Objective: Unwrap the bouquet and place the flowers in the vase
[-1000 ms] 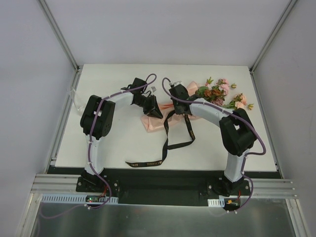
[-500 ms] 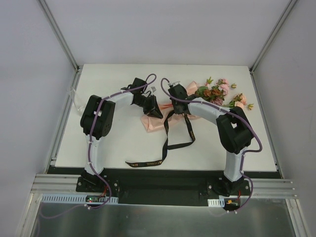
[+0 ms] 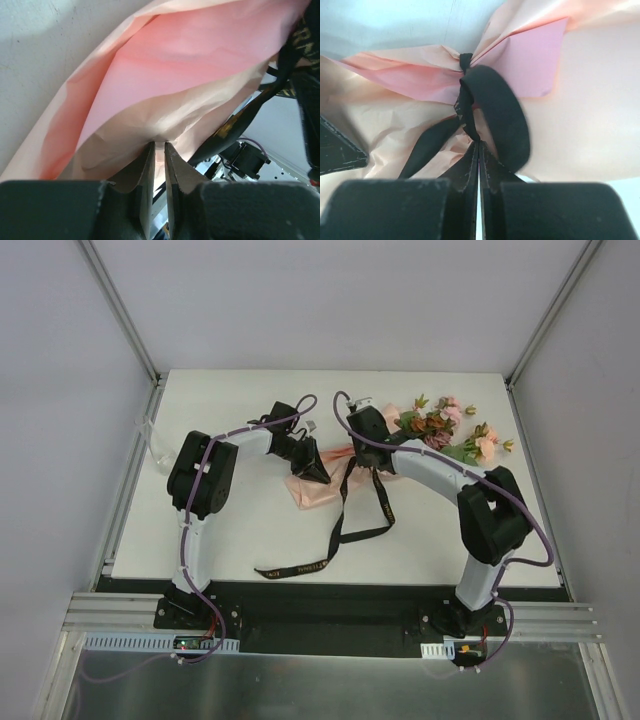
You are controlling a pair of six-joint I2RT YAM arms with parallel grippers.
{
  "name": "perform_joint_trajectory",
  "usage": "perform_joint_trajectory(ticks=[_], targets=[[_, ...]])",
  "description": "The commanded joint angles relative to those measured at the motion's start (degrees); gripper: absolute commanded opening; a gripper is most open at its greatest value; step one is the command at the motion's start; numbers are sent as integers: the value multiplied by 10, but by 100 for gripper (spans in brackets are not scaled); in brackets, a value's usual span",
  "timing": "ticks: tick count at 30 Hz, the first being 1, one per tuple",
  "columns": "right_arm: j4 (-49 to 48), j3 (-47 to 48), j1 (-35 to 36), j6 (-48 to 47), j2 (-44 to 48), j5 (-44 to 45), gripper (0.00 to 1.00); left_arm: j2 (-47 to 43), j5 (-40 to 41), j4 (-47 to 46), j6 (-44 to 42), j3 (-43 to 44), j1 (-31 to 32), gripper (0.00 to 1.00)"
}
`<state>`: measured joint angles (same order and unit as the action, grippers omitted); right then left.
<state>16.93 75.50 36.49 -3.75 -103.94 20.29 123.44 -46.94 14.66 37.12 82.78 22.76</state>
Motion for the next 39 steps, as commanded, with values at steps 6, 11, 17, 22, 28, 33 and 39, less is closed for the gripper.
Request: perform_joint_trajectory(ticks=[6,11,17,22,28,33,39], targets=[[-37,-28,-33,36,84,-15,1,4,-2,0,3,8,-4,12],[-32,-25,-34,52,95,-45,1,4,-2,0,4,10,-4,12],[-57,-38,-30,81,141,-114,1,1,-3,-1,3,9,-4,12],[-91,-34,-12,110,165,-198,1,1,-3,-1,4,7,-4,12],[-70,-43,-8,81,230,-150,1,-5,-1,-1,2,6,-4,12],[5,-42,-8,41,284,6,1,-7,-2,0,2,5,-3,12],[100,-40,-13,-6,341,234,1,-8,-2,0,2,5,-3,12]])
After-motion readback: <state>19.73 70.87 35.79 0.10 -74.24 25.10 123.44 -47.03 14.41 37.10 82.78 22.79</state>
